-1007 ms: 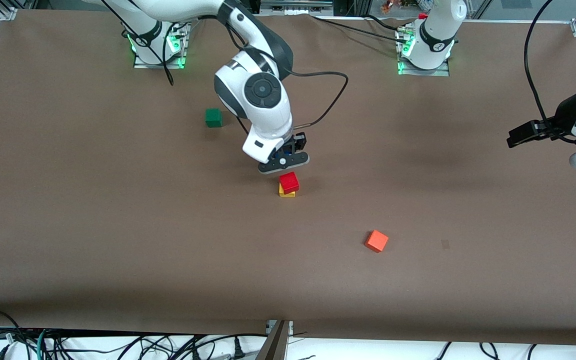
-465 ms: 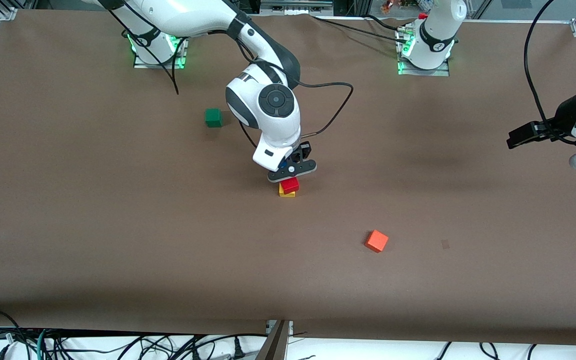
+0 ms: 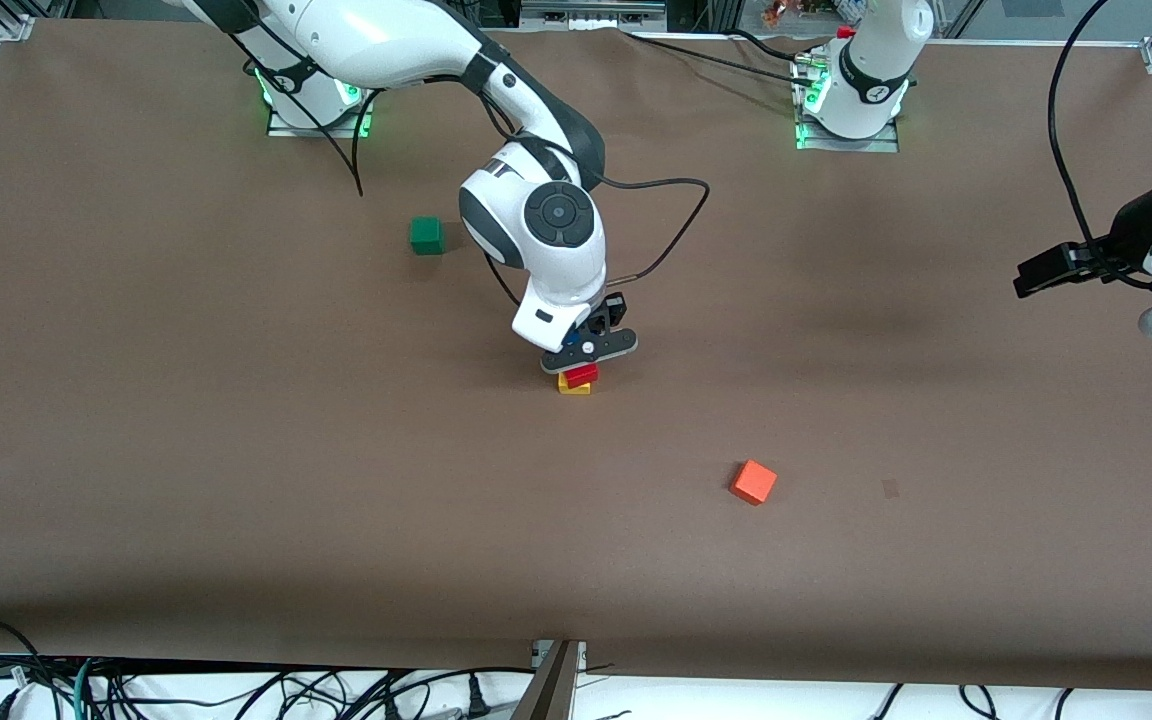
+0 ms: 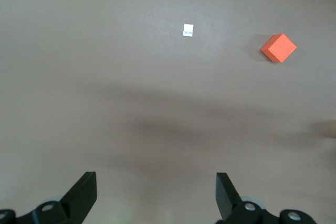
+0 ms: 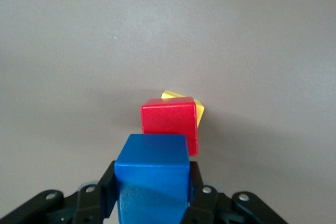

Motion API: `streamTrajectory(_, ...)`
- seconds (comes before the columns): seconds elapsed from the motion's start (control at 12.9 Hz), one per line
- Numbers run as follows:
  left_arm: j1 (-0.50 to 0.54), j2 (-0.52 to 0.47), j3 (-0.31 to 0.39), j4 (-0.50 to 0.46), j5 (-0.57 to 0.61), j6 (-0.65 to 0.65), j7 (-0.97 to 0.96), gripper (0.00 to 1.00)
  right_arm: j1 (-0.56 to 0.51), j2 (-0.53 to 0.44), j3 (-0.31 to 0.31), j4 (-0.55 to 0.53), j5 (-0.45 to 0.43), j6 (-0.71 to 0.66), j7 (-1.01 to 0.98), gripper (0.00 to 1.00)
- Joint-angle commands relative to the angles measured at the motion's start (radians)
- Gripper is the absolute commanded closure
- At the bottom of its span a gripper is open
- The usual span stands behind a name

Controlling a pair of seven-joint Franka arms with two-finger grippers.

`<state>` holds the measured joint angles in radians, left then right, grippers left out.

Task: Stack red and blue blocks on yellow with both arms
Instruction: 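Lower the blue cube onto the red cube with the right gripper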

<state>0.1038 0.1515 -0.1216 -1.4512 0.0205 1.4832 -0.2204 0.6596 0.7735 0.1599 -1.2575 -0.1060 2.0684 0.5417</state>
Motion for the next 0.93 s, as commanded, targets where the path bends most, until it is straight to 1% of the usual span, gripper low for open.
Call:
streamTrajectory(0.0,0.004,0.011,-0.001,0.026,-0.011,-0.006,0.021,0.00,0.014,0.026,-0.010,0.062,-0.017,-0.014,0.001,0.63)
streamTrajectory(0.23,0.004,0.011,-0.001,0.026,-0.011,-0.006,0.023,0.00,0.014,0.032,-0.010,0.073,-0.017,-0.010,0.000,0.63)
streamTrajectory(0.54,0.004,0.011,0.000,0.026,-0.011,-0.006,0.023,0.00,0.014,0.070,-0.016,0.127,-0.018,-0.010,0.000,0.63)
streamTrajectory(0.85,0.004,0.011,-0.001,0.026,-0.011,-0.006,0.023,0.00,0.014,0.076,-0.019,0.132,-0.030,-0.014,-0.003,0.63)
